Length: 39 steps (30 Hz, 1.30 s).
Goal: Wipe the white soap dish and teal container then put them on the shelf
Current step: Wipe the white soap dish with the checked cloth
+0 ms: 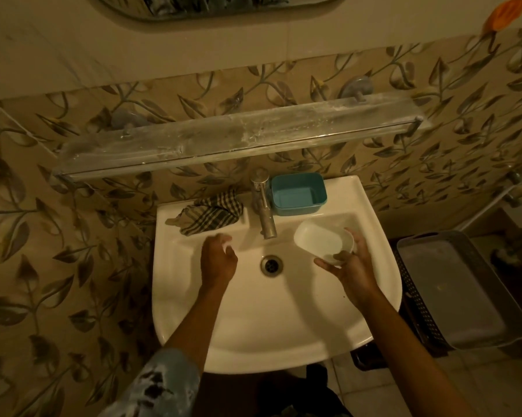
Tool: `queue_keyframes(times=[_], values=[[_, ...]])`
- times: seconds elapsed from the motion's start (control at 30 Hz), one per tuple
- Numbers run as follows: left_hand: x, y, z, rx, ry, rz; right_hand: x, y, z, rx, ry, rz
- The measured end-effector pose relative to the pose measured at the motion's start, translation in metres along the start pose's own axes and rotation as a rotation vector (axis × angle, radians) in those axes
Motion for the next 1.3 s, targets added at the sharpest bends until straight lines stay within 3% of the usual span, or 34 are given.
queue_keyframes(times=[0.1, 0.23, 0.33, 0.5, 0.6, 0.77, 0.97, 1.07, 1.13, 1.3], values=[[0.033, -0.018, -0.029, 0.151, 0.218, -0.099, -0.004, -0.008, -0.020, 0.161, 0.119, -0.009], [0.079, -0.019, -0.044, 0.338, 0.324, 0.043, -0.012, -0.016, -0.035, 0.327, 0.189, -0.033], [0.097, -0.014, -0.036, 0.460, 0.310, 0.133, -0.018, -0.020, -0.040, 0.409, 0.223, -0.046], [0.094, -0.009, -0.014, 0.621, 0.205, 0.129, -0.021, -0.022, -0.039, 0.393, 0.248, -0.006], [0.086, -0.020, -0.007, 0.441, 0.174, 0.064, -0.021, -0.017, -0.034, 0.374, 0.234, 0.056], [0.046, -0.049, 0.006, -0.122, -0.005, -0.101, -0.024, -0.002, -0.027, 0.419, 0.243, 0.129], [-0.010, -0.041, 0.018, -0.854, -0.270, 0.028, -0.035, 0.017, -0.026, 0.489, 0.307, 0.269], [-0.031, -0.040, 0.000, -0.640, -0.265, 0.019, -0.039, 0.023, -0.027, 0.560, 0.348, 0.308], [-0.040, -0.037, -0.019, -0.443, -0.174, 0.062, -0.041, 0.024, -0.028, 0.559, 0.365, 0.332], [-0.060, -0.026, -0.067, -0.262, 0.067, 0.121, -0.048, 0.025, -0.034, 0.571, 0.404, 0.348]])
Point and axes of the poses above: each hand's wrist, its own x-axis towards the middle knuckle, its own y-axis out of the palm, z = x × y, the point moved 6 cm from there along x, towards the middle knuckle, and after that the axes turned 6 degrees about x, right-handed, at the moved point
